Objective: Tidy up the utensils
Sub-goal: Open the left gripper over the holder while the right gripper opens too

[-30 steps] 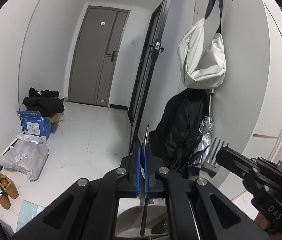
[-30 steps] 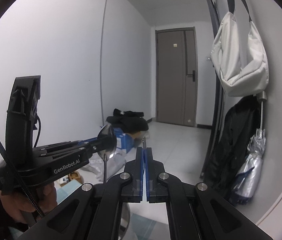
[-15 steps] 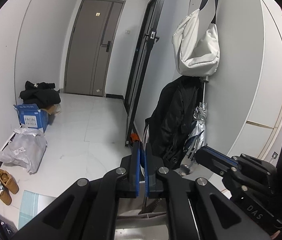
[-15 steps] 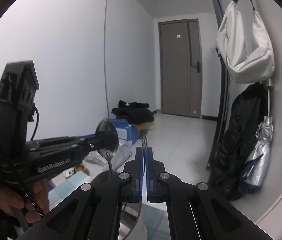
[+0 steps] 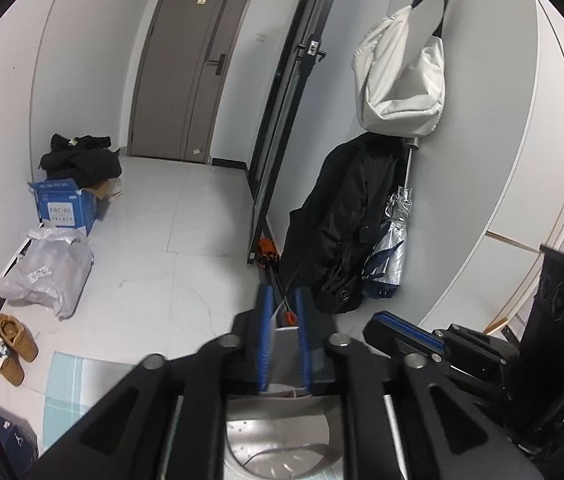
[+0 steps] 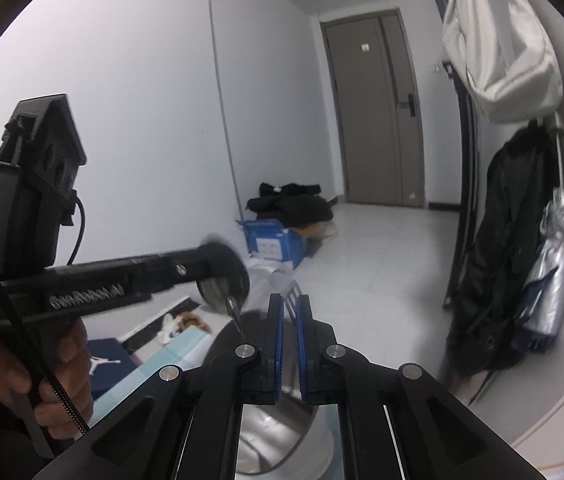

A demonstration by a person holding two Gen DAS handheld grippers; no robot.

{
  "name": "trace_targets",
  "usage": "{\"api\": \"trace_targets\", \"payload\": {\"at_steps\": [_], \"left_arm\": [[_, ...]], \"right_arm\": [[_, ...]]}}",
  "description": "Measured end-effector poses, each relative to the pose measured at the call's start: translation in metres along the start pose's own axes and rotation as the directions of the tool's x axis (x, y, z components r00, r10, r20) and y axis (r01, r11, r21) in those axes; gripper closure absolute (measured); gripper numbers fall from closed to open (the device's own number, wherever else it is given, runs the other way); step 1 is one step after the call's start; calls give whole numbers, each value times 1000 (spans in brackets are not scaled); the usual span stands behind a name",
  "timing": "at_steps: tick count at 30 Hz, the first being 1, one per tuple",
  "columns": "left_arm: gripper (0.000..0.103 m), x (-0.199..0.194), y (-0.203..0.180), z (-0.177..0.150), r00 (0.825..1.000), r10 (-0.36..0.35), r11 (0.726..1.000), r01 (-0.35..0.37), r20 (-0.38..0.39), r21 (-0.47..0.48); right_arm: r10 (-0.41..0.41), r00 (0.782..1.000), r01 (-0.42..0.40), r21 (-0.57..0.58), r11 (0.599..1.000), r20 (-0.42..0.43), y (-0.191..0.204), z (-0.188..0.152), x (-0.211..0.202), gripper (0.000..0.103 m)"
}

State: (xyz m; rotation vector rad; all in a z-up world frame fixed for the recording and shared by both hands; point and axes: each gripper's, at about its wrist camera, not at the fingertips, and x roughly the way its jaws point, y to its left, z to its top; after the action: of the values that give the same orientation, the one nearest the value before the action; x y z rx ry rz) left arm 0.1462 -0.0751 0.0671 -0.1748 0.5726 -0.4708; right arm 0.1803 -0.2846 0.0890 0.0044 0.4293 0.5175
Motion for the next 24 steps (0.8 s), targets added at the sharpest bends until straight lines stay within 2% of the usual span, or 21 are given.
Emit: {"api": "trace_targets", "payload": {"at_steps": [4, 8, 11, 15, 16, 20, 22, 24], "left_arm": [[62, -17, 4, 2, 1000, 18, 999, -17, 18, -36], [55, -34, 9, 0, 996, 80, 995, -77, 34, -65], [45, -50, 11, -5, 990, 134, 988, -130, 40, -85], [29, -72, 12, -14, 972, 229, 970, -222, 55, -102], [28, -78, 11, -17, 967, 248, 964, -240, 59, -112], [23, -96, 12, -26, 958, 284, 950, -273, 52, -150], [18, -105, 13, -30, 953, 299, 945, -288, 53, -158], [16, -114, 12, -36, 946, 319, 939, -307, 57, -159]], "right_arm": [[23, 1000, -23, 45, 999, 4, -3, -2, -11, 94], [16, 1000, -18, 91, 996, 25, -2, -3, -30, 81], [3, 999, -8, 120, 993, 36, 1, -4, -45, 77], [-3, 999, -4, 141, 990, 54, 11, -7, -64, 66], [-6, 998, -2, 142, 990, 55, 14, -7, -68, 60], [-2, 998, -6, 144, 989, 56, 33, -12, -83, 55], [-1, 999, -6, 144, 990, 52, 43, -15, -89, 48], [-2, 999, -5, 146, 989, 46, 55, -22, -95, 43]]}}
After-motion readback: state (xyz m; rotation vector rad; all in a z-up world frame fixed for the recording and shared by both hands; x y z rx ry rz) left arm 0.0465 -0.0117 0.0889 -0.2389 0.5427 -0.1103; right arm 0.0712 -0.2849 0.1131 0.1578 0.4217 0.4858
